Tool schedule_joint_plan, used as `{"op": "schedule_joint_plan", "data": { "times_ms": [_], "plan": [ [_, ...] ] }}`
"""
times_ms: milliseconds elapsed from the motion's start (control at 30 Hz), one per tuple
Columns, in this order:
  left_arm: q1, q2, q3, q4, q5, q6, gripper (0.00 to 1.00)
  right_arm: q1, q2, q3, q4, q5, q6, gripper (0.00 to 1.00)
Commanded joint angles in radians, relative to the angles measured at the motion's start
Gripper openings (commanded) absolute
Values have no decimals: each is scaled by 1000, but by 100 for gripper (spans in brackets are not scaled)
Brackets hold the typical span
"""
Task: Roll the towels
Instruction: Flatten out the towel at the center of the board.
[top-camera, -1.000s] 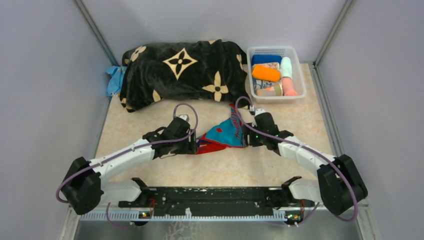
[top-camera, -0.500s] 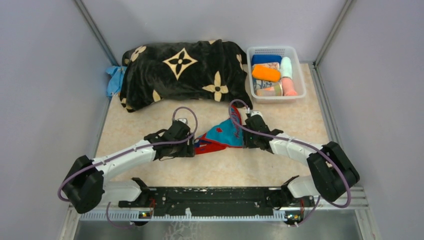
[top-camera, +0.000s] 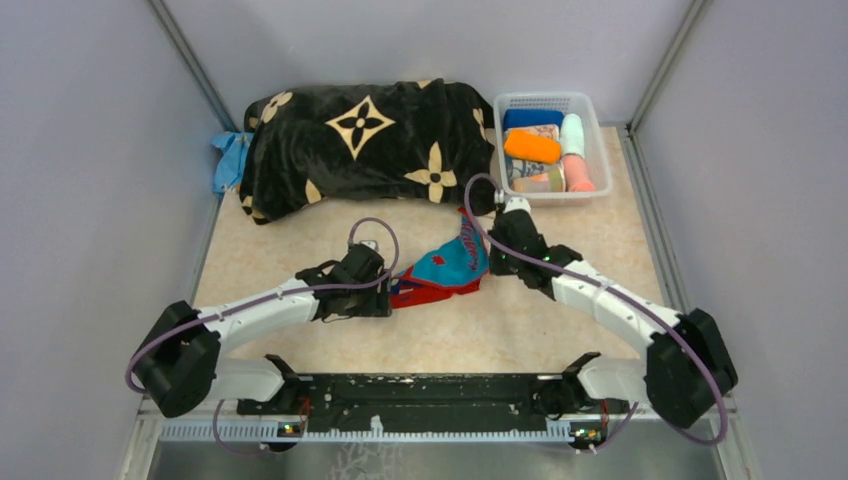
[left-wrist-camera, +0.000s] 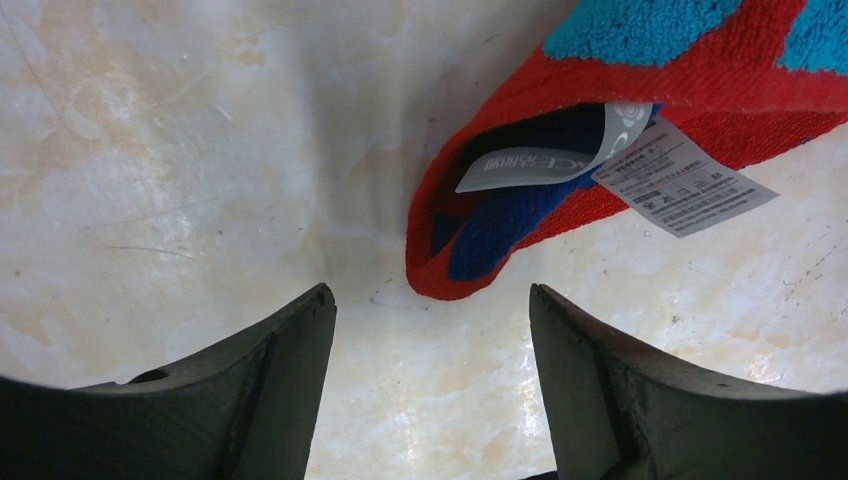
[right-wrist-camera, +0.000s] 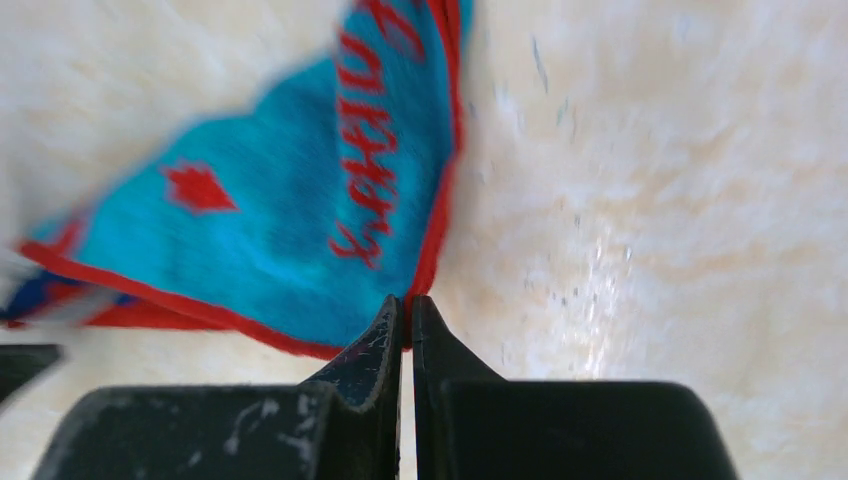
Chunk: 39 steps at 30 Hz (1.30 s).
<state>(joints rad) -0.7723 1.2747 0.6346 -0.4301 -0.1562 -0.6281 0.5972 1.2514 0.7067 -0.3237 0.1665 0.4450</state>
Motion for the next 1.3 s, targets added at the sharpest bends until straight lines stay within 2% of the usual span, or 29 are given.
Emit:
{"op": "schedule_joint_plan", "data": {
  "times_ms": [0,133,233,400,433,500,533,667,767,900,933,1000,1033,1133,1267],
  "plan": [
    [5,26,-16,78,14,3,77,9,-111,166,-29,77,-54,0],
    [15,65,3,128,10,13,72,8,-130,213,-60,77,-68,0],
    [41,86,15,165,12,24,61,7,-164,225,-60,81,-74,0],
    [107,110,44,225,50,59,28,0,-185,287,-71,110,-115,0],
    [126,112,65,217,59,76,21,-8,-183,307,-72,111,-126,0],
    [164,104,118,181,55,114,3,-36,-178,348,-70,111,-155,0],
    [183,93,150,158,39,136,0,-55,-174,373,-68,101,-165,0],
    [232,6,288,39,-96,196,0,-147,-167,475,-60,46,-195,0],
    [234,-86,373,-63,-203,206,0,-162,-187,546,-72,58,-228,0],
    [234,-263,375,-139,-287,239,15,-163,-273,531,-57,43,-240,0],
    [233,-317,357,-157,-291,240,22,-162,-300,506,-52,26,-236,0],
    [233,-428,291,-168,-283,223,50,-161,-370,417,-44,-9,-216,0],
    [233,-479,236,-168,-265,202,58,-162,-403,365,-41,-24,-204,0],
    [234,-626,133,-200,-205,102,70,-162,-508,202,-45,-26,-172,0],
    [234,-735,51,-245,-172,-26,75,-163,-611,34,-124,96,-126,0]
  ]
}}
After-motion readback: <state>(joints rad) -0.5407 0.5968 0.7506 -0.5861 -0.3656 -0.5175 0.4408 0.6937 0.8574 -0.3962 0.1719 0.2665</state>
